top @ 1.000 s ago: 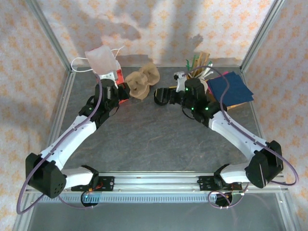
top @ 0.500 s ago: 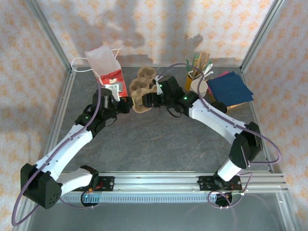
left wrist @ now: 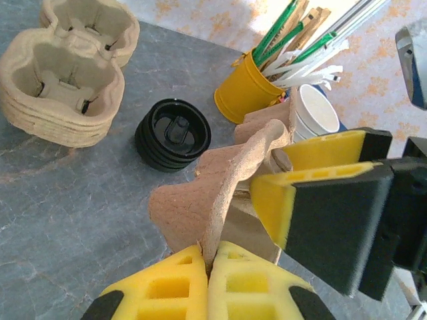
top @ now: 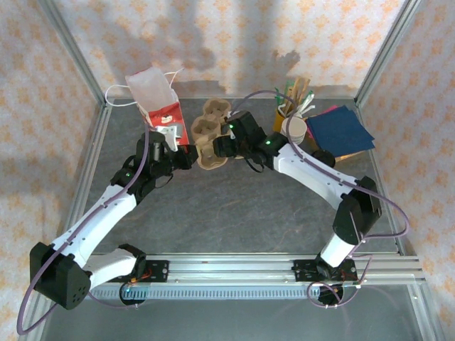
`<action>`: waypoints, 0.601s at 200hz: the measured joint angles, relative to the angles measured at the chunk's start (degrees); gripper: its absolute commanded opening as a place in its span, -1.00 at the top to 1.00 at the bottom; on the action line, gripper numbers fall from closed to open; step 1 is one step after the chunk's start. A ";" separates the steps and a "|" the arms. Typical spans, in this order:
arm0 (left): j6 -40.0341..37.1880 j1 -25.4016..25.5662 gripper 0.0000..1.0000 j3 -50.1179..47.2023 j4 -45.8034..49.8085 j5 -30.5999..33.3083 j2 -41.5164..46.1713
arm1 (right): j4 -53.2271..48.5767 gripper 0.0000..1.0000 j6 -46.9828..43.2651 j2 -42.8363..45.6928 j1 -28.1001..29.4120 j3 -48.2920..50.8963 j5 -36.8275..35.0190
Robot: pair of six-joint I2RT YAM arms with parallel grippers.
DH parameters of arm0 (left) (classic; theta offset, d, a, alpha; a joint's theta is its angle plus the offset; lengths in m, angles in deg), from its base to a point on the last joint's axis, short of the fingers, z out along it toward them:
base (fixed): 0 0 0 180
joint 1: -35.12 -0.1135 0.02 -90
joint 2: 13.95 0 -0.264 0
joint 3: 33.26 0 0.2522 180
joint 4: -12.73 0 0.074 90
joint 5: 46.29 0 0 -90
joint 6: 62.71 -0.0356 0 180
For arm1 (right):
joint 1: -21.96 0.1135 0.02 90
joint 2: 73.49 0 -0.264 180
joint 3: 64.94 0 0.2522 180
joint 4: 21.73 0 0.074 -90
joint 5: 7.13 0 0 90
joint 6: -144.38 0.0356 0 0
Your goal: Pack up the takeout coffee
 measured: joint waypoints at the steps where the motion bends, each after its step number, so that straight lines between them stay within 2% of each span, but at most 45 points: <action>1: 0.00 0.00 1.00 0.00 0.00 0.00 0.00 | 0.00 -0.31 0.00 -0.13 0.00 -0.04 -0.02; 63: 0.02 0.02 1.00 -0.28 0.02 -0.37 0.28 | -0.22 -0.11 0.09 -1.18 0.15 -0.11 -0.04; 120: 0.09 0.00 1.00 -0.96 0.07 -0.28 0.81 | -0.13 -0.24 0.00 -1.18 0.15 -0.04 0.57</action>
